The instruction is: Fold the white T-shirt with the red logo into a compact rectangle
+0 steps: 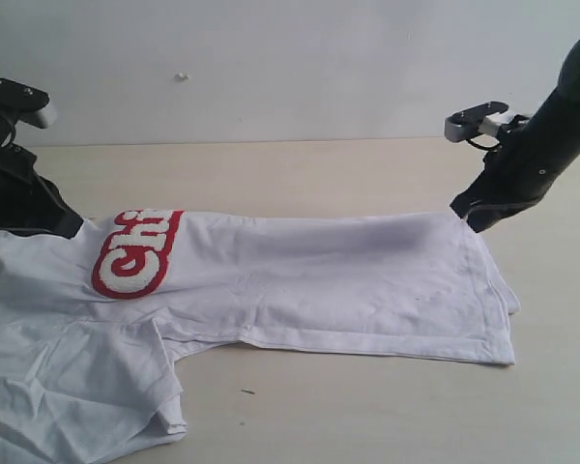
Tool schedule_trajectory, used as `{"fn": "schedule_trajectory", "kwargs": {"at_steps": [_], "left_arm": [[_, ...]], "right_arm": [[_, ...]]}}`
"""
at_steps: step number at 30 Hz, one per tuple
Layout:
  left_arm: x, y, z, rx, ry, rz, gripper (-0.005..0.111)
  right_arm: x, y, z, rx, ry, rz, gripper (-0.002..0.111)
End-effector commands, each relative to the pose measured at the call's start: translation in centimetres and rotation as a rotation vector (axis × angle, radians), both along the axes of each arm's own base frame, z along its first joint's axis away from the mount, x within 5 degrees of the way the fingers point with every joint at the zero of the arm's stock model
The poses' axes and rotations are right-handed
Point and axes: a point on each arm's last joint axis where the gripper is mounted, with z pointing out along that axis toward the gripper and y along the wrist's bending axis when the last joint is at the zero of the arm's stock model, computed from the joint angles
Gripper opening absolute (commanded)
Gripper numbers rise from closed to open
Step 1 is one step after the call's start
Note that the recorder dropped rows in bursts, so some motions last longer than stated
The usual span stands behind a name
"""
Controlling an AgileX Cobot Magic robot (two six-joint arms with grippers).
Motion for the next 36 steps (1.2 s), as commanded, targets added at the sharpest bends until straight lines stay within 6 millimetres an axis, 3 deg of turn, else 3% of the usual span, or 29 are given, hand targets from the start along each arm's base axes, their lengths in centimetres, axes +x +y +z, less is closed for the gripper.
{"fn": "schedule_trajectory", "kwargs": {"at_steps": [1, 7, 12, 19, 22, 26, 29, 32, 36], "left_arm": [[0.3, 0.0, -0.7, 0.001, 0.010, -0.006, 0.000], [0.8, 0.0, -2.0, 0.014, 0.030, -0.008, 0.000], [0.9, 0.0, -2.0, 0.015, 0.027, -0.007, 0.000], [0.8, 0.0, -2.0, 0.014, 0.033, -0.010, 0.000], [0.7, 0.0, -2.0, 0.022, 0.034, -0.019, 0.000], [0.5, 0.5, -2.9, 0.047, 0.063, -0.021, 0.000], [0.8, 1.9, -3.4, 0.056, 0.075, 0.077, 0.000], [1.4, 4.1, -3.9, 0.055, 0.080, 0.232, 0.000], [2.2, 5.8, -5.3, 0.051, 0.108, 0.296, 0.000]], "right_arm": [[1.9, -0.5, -1.8, -0.030, -0.147, -0.092, 0.000], [2.8, -0.9, -6.6, -0.053, -0.144, -0.114, 0.000], [4.0, -1.0, -4.2, -0.022, -0.189, -0.162, 0.000], [2.7, -0.2, 0.3, 0.039, -0.117, -0.144, 0.000], [1.2, 0.0, 0.1, 0.042, -0.076, -0.144, 0.000], [-0.9, 0.0, -2.2, 0.023, -0.061, -0.176, 0.000], [-1.8, 0.1, -3.0, 0.025, -0.028, -0.187, 0.000], [-2.4, 0.4, -2.9, 0.032, 0.032, -0.172, 0.000], [-2.6, 2.2, -1.7, 0.041, 0.041, -0.134, 0.000]]}}
